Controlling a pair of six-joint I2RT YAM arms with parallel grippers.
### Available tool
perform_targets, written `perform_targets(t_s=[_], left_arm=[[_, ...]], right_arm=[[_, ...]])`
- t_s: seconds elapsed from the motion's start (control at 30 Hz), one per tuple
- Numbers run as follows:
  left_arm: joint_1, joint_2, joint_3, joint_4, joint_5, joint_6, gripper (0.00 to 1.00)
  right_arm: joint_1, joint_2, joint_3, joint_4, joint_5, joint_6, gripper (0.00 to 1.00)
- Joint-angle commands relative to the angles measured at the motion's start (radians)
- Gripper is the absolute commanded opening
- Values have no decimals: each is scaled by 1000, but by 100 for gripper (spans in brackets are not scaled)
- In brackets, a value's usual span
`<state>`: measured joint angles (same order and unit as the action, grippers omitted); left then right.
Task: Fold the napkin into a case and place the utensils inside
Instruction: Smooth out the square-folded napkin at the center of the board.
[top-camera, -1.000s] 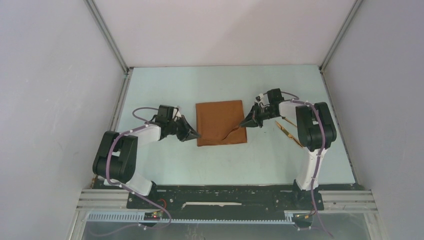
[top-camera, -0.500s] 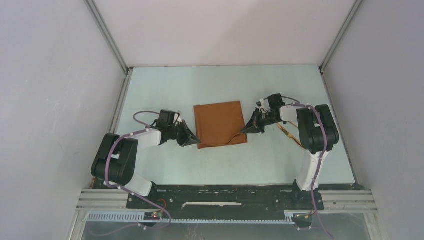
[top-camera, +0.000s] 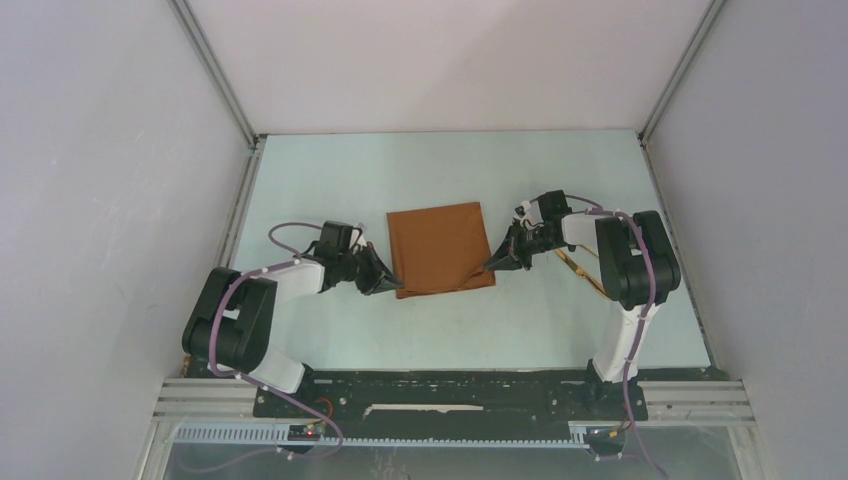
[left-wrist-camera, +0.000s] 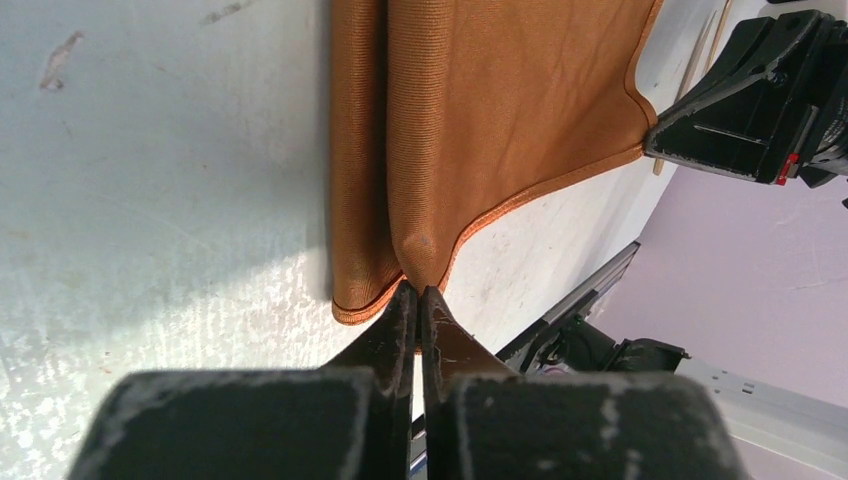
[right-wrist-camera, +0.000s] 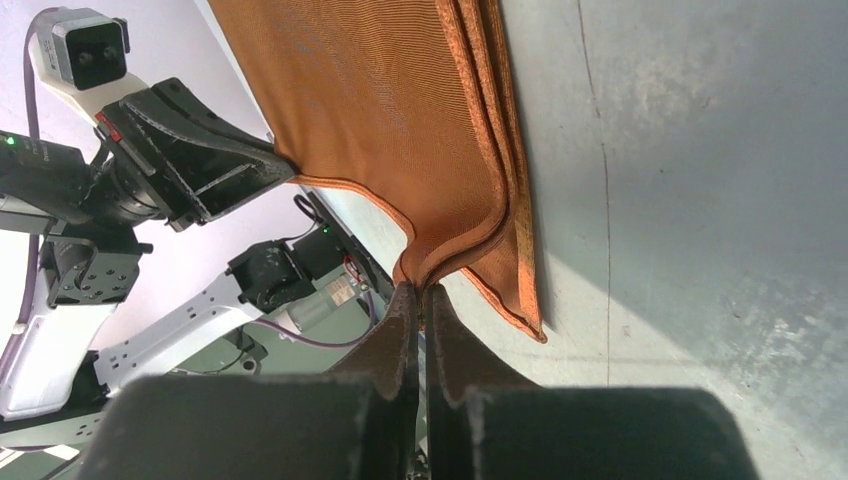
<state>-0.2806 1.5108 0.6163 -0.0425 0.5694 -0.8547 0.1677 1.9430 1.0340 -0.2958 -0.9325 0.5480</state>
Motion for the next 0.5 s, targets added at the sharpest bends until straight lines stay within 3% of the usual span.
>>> perform_targets(t_s=[0.0, 0.47], left_arm=[[-9, -2, -19, 15, -12, 31, 2], [-13, -35, -32, 2, 7, 28, 6]], right_arm=[[-11, -45, -6, 3, 11, -33, 0], [-13, -29, -7, -8, 27, -39, 0]])
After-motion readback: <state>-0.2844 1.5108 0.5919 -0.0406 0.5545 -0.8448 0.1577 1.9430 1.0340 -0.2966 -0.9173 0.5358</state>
